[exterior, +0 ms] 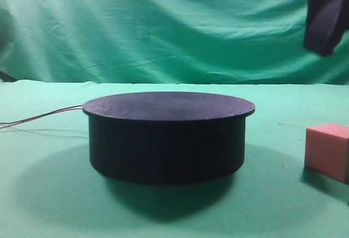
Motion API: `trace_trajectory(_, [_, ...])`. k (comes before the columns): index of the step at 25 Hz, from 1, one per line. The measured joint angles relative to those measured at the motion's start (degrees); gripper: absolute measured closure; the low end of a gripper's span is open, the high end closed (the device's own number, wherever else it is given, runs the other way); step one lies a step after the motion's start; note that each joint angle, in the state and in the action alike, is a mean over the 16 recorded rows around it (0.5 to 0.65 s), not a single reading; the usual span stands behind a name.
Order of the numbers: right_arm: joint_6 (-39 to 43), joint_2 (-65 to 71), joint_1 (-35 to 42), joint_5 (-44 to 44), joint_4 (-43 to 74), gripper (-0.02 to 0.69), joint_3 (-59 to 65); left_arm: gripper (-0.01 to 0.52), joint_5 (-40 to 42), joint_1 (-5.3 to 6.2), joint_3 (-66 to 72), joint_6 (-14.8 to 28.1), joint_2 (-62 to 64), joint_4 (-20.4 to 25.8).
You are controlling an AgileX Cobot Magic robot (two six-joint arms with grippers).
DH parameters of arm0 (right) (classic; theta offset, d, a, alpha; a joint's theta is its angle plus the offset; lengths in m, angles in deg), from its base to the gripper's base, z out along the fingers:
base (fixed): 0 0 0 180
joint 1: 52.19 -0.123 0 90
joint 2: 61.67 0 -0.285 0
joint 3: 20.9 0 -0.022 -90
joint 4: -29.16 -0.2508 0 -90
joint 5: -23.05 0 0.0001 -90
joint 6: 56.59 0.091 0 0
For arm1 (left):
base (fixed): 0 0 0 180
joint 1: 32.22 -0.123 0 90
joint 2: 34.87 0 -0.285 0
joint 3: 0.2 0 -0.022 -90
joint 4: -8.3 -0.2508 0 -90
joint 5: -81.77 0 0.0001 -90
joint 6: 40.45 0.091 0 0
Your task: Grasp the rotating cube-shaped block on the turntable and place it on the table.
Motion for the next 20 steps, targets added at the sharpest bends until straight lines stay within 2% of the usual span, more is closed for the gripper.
trace_trajectory(5, [-0.82, -6.54, 0.0, -3.24, 0.21, 0.662, -0.06, 0.514, 0.0, 0.0, 0.0, 0.0, 0.0, 0.0])
trace_trajectory(14, [-5.83, -11.48, 0.01, -3.46, 1.75, 0.665, -0.06, 0.514, 0.0, 0.0, 0.0, 0.0, 0.0, 0.0])
trace_trajectory(20, [-11.02, -13.72, 2.43, 0.29, 3.72, 0.665, 1.31, 0.514, 0.0, 0.0, 0.0, 0.0, 0.0, 0.0])
